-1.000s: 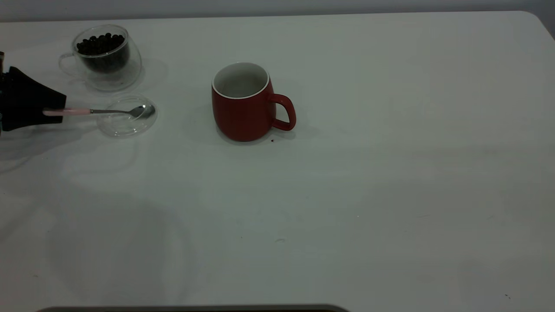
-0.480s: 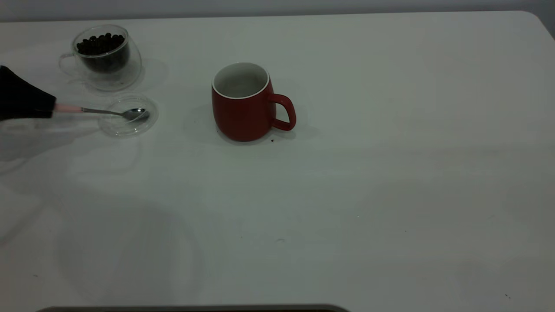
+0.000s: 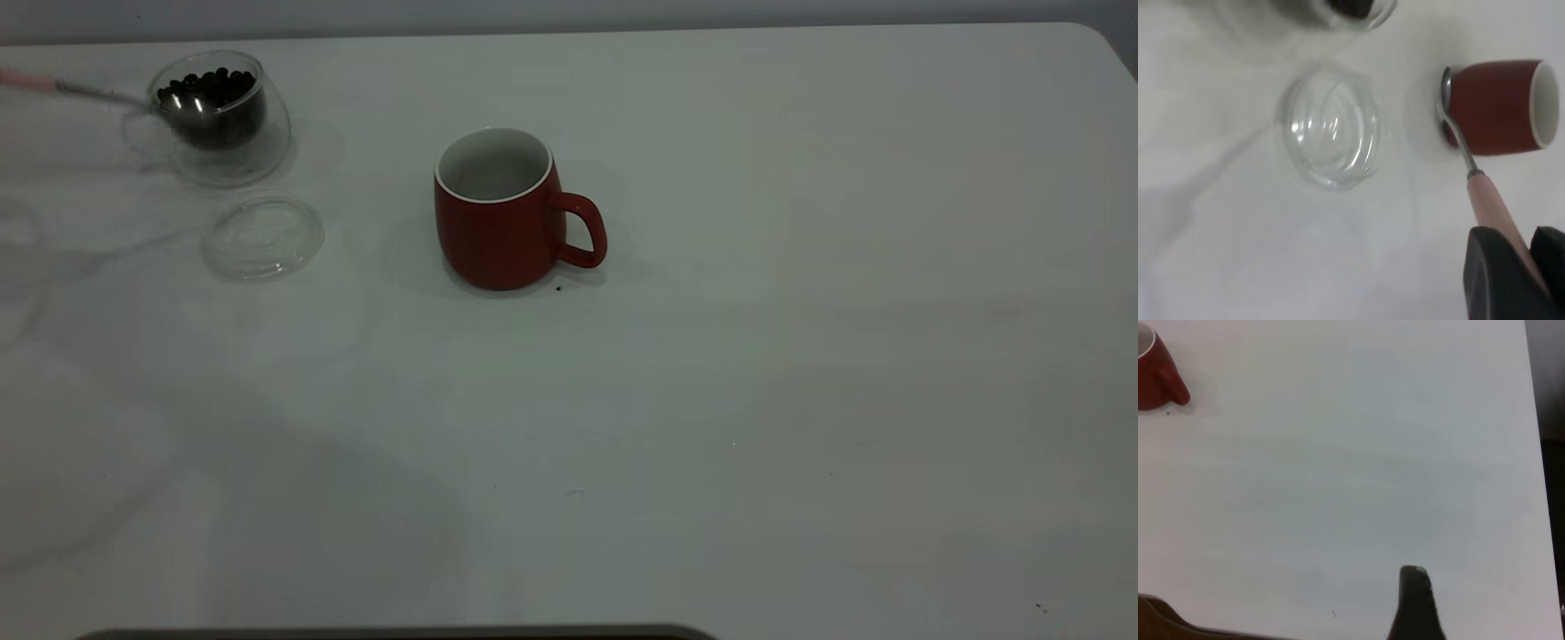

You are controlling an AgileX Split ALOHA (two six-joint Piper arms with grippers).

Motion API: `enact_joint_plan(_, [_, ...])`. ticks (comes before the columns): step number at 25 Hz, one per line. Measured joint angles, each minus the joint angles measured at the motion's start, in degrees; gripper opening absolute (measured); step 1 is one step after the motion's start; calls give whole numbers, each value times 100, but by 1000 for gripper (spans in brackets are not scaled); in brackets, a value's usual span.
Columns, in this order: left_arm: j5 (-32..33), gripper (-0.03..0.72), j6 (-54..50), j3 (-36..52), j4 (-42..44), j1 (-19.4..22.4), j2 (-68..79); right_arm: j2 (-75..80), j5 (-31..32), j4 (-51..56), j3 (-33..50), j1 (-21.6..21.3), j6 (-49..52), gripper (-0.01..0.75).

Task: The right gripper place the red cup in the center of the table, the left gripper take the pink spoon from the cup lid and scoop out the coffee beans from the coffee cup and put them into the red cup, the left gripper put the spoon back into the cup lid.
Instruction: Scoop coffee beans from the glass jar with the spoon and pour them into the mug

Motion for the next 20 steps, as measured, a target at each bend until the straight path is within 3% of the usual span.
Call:
enact_joint_plan(7, [-664,123,89,341,-115,-12,-715,0,0,0,0,0,0,591])
enact_joint_plan(13, [-1866,123,1119,1309,-1091,-16,-1109,0,0,0,0,0,0,591])
enact_joint_plan(20, [-2450,123,1542,1366,-1516,-27,-765,0,0,0,0,0,0,591])
